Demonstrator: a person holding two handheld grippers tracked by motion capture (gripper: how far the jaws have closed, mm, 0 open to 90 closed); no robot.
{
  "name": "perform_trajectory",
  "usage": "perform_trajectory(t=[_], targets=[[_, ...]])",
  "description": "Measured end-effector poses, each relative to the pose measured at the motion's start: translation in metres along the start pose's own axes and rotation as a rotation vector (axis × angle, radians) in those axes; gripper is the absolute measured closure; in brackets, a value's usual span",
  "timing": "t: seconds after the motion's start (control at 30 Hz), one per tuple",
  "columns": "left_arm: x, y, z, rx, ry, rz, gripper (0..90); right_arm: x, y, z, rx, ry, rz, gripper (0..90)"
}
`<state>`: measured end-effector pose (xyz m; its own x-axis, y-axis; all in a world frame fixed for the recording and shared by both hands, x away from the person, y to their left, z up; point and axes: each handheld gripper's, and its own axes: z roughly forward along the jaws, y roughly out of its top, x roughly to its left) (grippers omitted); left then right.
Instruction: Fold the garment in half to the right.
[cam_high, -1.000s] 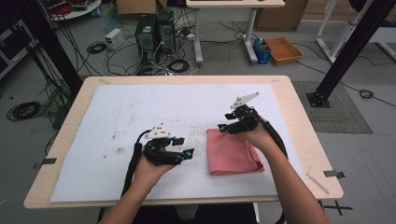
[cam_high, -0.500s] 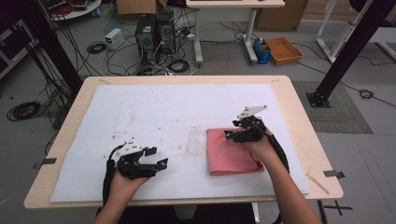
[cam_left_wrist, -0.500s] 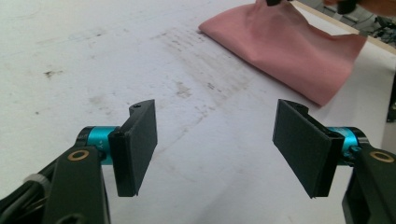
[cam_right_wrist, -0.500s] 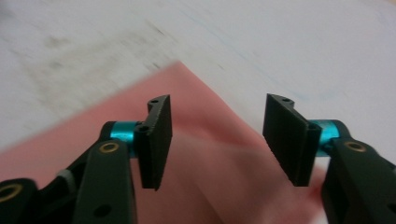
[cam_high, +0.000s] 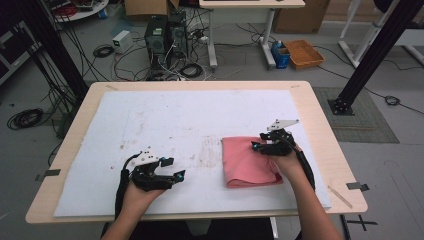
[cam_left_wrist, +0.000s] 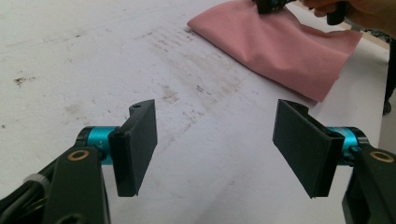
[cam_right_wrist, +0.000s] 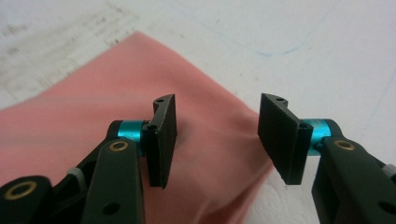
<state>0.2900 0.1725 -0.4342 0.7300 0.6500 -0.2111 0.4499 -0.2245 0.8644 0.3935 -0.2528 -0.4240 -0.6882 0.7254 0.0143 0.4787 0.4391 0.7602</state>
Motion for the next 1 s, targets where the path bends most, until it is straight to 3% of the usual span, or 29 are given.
perform_trajectory(t=[0.07, 0.23, 0.43, 0.53, 0.63, 0.73, 0.83, 1.0], targets=[[0.002, 0.0, -0.002, -0.002, 0.005, -0.004, 30.8, 0.001, 0.0, -0.013, -0.022, -0.007, -0.006, 44.4], [0.007, 0.0, -0.007, -0.017, 0.017, -0.011, 30.8, 0.012, -0.015, -0.043, -0.051, 0.045, -0.027, 45.6], [0.007, 0.002, -0.007, -0.025, 0.014, -0.01, 30.8, 0.031, -0.032, -0.058, 0.002, 0.064, -0.053, 48.3], [0.008, 0.003, -0.009, -0.03, 0.015, -0.006, 30.8, 0.041, -0.04, -0.062, 0.025, 0.079, -0.07, 54.0], [0.01, 0.002, -0.009, -0.026, 0.019, -0.01, 30.8, 0.045, -0.046, -0.061, 0.07, 0.091, -0.077, 66.2], [0.009, 0.002, -0.009, -0.027, 0.019, -0.012, 30.8, 0.043, -0.053, -0.055, 0.104, 0.116, -0.053, 77.2], [0.007, 0.003, -0.009, -0.027, 0.013, -0.005, 30.8, 0.04, -0.058, -0.054, 0.095, 0.146, -0.03, 86.5], [0.007, 0.003, -0.009, -0.03, 0.011, -0.008, 30.8, 0.035, -0.055, -0.069, 0.087, 0.139, -0.041, 88.0]])
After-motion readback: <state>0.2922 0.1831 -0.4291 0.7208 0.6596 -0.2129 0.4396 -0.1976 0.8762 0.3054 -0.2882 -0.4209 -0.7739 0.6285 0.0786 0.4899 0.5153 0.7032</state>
